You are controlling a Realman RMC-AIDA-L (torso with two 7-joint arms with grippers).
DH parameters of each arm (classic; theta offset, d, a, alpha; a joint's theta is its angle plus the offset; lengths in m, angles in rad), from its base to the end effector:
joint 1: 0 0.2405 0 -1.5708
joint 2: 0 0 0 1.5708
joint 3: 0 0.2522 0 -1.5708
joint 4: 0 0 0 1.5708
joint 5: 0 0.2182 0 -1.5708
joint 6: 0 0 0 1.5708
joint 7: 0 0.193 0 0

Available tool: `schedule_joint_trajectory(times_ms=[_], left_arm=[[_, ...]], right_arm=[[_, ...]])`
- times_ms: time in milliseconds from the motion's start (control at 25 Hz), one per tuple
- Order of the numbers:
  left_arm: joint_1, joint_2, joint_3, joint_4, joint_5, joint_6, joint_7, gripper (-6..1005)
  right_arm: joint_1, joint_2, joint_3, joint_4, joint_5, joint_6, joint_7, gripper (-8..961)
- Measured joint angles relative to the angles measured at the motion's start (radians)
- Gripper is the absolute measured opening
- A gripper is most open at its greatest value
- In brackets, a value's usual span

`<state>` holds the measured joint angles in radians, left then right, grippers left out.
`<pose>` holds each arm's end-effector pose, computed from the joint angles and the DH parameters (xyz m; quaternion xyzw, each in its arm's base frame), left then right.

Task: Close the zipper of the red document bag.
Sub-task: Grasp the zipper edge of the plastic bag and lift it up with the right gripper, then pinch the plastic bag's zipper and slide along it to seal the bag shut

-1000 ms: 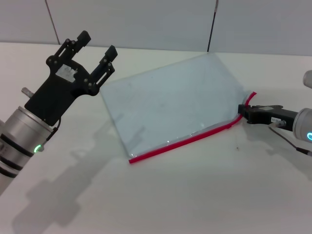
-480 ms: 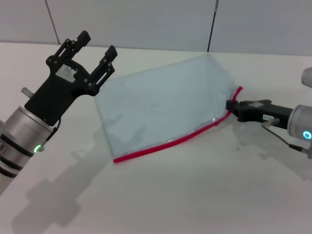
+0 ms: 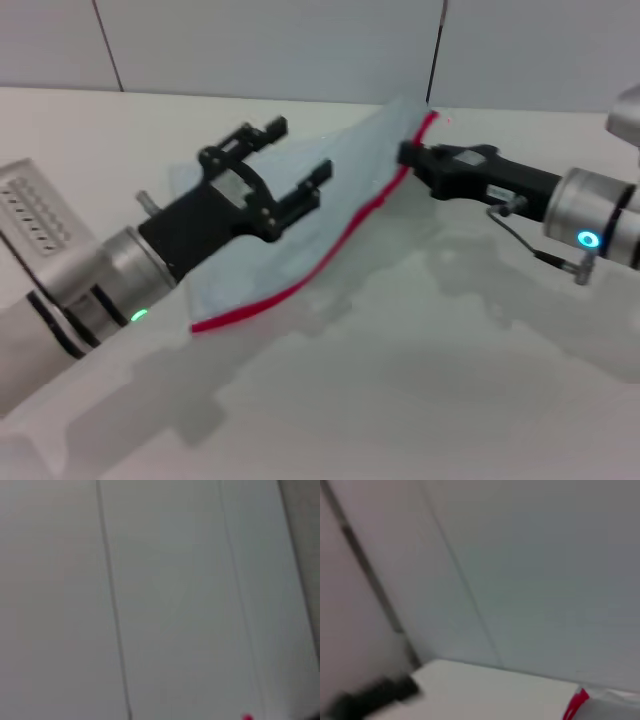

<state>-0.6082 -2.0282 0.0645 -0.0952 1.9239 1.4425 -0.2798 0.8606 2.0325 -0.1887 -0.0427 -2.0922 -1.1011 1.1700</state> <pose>-0.2236 0.3671 -0.0649 -0.8389 -0.0480 -0.3783 0.3883 0.1979 0.4341 -0.0984 -0.8705 0.3141 0.3103 0.2173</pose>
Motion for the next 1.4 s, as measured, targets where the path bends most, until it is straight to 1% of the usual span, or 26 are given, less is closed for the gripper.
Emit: schedule_joint_trajectory(times_ms=[280,320,520,960,1000,1040,1400], left_arm=[[-0.026,-0.002,0.0,-0.006,0.092,-0.067,0.06,692],[-0.031,-0.003,-0.001,-0.016,0.105,-0.094,0.095,692],[-0.031,-0.004,-0.011,-0.04,0.1,-0.137,0.169,692],[-0.022,-0.004,-0.014,-0.067,0.075,-0.141,0.262,691],[-0.018,-0.004,-0.014,-0.078,0.075,-0.141,0.3,691],[-0.016,-0.004,-0.014,-0.084,0.075,-0.14,0.328,662],[-0.008,-0.006,-0.021,-0.092,0.074,-0.133,0.366,391]], right_arm=[[0.044,0.002,0.0,0.035,0.004,-0.059,-0.01,17],[0.048,0.003,-0.001,0.039,0.003,-0.067,-0.01,17],[0.053,0.003,-0.008,0.048,-0.004,-0.113,-0.01,18],[0.054,0.003,-0.011,0.049,-0.006,-0.112,-0.008,20],[0.054,0.003,-0.011,0.049,-0.006,-0.112,-0.008,20],[0.054,0.003,-0.011,0.049,-0.006,-0.111,-0.007,20],[0.054,0.003,-0.012,0.049,-0.007,-0.106,-0.005,22]])
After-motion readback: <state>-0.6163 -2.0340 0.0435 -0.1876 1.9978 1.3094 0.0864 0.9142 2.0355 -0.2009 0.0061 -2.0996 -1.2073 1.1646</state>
